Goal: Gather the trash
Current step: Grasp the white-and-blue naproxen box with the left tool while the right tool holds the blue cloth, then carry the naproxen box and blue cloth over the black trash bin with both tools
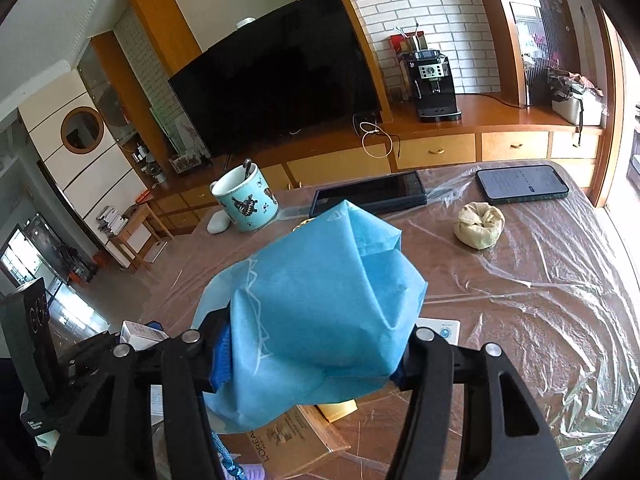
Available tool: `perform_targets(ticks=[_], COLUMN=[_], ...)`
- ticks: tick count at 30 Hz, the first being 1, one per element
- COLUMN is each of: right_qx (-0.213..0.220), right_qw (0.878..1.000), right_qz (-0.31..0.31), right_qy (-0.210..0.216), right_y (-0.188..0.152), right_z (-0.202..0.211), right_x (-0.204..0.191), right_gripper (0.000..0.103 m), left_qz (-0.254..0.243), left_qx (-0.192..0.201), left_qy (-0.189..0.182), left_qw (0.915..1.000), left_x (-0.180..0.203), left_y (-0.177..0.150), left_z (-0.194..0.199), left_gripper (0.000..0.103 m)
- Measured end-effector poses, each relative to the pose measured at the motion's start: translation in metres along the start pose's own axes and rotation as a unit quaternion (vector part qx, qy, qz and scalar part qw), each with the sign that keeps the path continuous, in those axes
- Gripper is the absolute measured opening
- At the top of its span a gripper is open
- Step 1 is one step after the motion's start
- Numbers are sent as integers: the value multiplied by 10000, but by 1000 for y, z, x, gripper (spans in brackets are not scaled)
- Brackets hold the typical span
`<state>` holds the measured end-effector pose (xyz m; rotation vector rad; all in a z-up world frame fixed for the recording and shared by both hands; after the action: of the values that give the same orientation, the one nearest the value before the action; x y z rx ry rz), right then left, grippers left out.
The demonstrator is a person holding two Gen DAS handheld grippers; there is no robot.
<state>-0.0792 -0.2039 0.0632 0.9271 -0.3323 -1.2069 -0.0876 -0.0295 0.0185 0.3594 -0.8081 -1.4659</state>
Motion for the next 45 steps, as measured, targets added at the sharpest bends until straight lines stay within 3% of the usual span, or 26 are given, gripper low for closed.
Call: perform_targets(ticks=[8, 19, 23, 31, 34, 36, 38, 42, 45], right_qx=[230, 226, 105, -147, -163, -157, -161, -143, -138], right_qw=[9996, 9979, 9976, 9987, 9987, 9988, 9988, 9988, 9989], right_qz=[132, 556, 642, 467, 465, 453, 456, 466, 447], right_qy=[89, 259, 236, 160, 93, 90, 85, 53, 48], right_y=[-20, -74, -96, -124, -125, -125, -124, -123, -122], right_z=[58, 119, 128, 116, 112, 111, 110, 110, 110], right_x=[-3, -26, -32, -28, -26, -24, -22, -20, -19], right_gripper=[57, 57, 57, 57, 57, 57, 57, 57, 57], left_qz=[-109, -458, -593, -930, -1039, -1094, -1063, -952, -1146], left_qx=[245, 198, 131, -93, -101, -40, 27, -218, -264], left_qy=[-199, -533, -612, -365, -507, -611, -672, -784, -516], left_qw=[9994, 9973, 9963, 9950, 9932, 9921, 9921, 9921, 9917], left_x=[16, 45, 55, 58, 66, 70, 70, 71, 72], left_y=[-6, -49, -68, -96, -99, -96, -93, -97, -105], left_z=[41, 79, 85, 60, 60, 58, 56, 38, 23], left_gripper=[47, 47, 47, 48, 56, 77, 86, 88, 89])
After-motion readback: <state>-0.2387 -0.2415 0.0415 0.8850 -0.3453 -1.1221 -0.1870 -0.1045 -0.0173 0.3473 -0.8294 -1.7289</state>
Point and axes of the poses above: each gripper's, at about its wrist camera, not at the fingertips, and z roughly against the way its jaws point, x to its right, y to its top, the point moved 8 cm from there along -z, roughly the way its jaws point, and after that the axes turned 10 degrees about z, right-handed, at the moved point
